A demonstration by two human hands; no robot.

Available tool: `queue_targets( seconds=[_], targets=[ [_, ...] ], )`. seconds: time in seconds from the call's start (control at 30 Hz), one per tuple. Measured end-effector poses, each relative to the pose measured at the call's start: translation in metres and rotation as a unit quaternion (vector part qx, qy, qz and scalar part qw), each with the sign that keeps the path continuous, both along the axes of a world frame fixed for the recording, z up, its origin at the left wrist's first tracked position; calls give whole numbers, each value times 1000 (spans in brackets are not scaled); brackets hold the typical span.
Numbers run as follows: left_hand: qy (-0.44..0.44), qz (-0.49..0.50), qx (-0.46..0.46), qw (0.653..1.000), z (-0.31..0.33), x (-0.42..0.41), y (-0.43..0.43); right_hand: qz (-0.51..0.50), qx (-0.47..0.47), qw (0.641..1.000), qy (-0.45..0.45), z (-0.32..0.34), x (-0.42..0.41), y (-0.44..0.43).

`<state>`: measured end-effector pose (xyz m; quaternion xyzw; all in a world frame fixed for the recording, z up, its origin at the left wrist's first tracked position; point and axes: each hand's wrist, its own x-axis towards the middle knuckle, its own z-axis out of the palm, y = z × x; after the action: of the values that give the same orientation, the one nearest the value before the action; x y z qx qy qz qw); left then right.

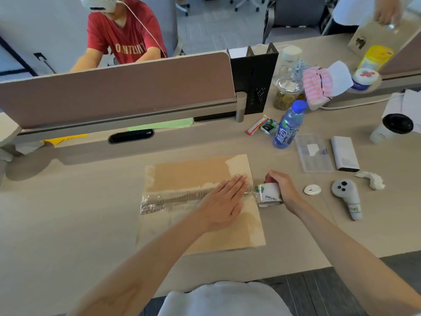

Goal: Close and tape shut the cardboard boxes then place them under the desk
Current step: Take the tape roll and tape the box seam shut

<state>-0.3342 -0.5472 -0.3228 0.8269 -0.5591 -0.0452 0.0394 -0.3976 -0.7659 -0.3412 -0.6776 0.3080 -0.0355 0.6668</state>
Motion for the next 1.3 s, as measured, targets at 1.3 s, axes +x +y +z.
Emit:
queue_targets(
  seconds=[1.3],
  targets=[
    [39, 296, 46, 953, 0, 10, 113, 197, -88, 976, 35, -40, 22, 157]
  ],
)
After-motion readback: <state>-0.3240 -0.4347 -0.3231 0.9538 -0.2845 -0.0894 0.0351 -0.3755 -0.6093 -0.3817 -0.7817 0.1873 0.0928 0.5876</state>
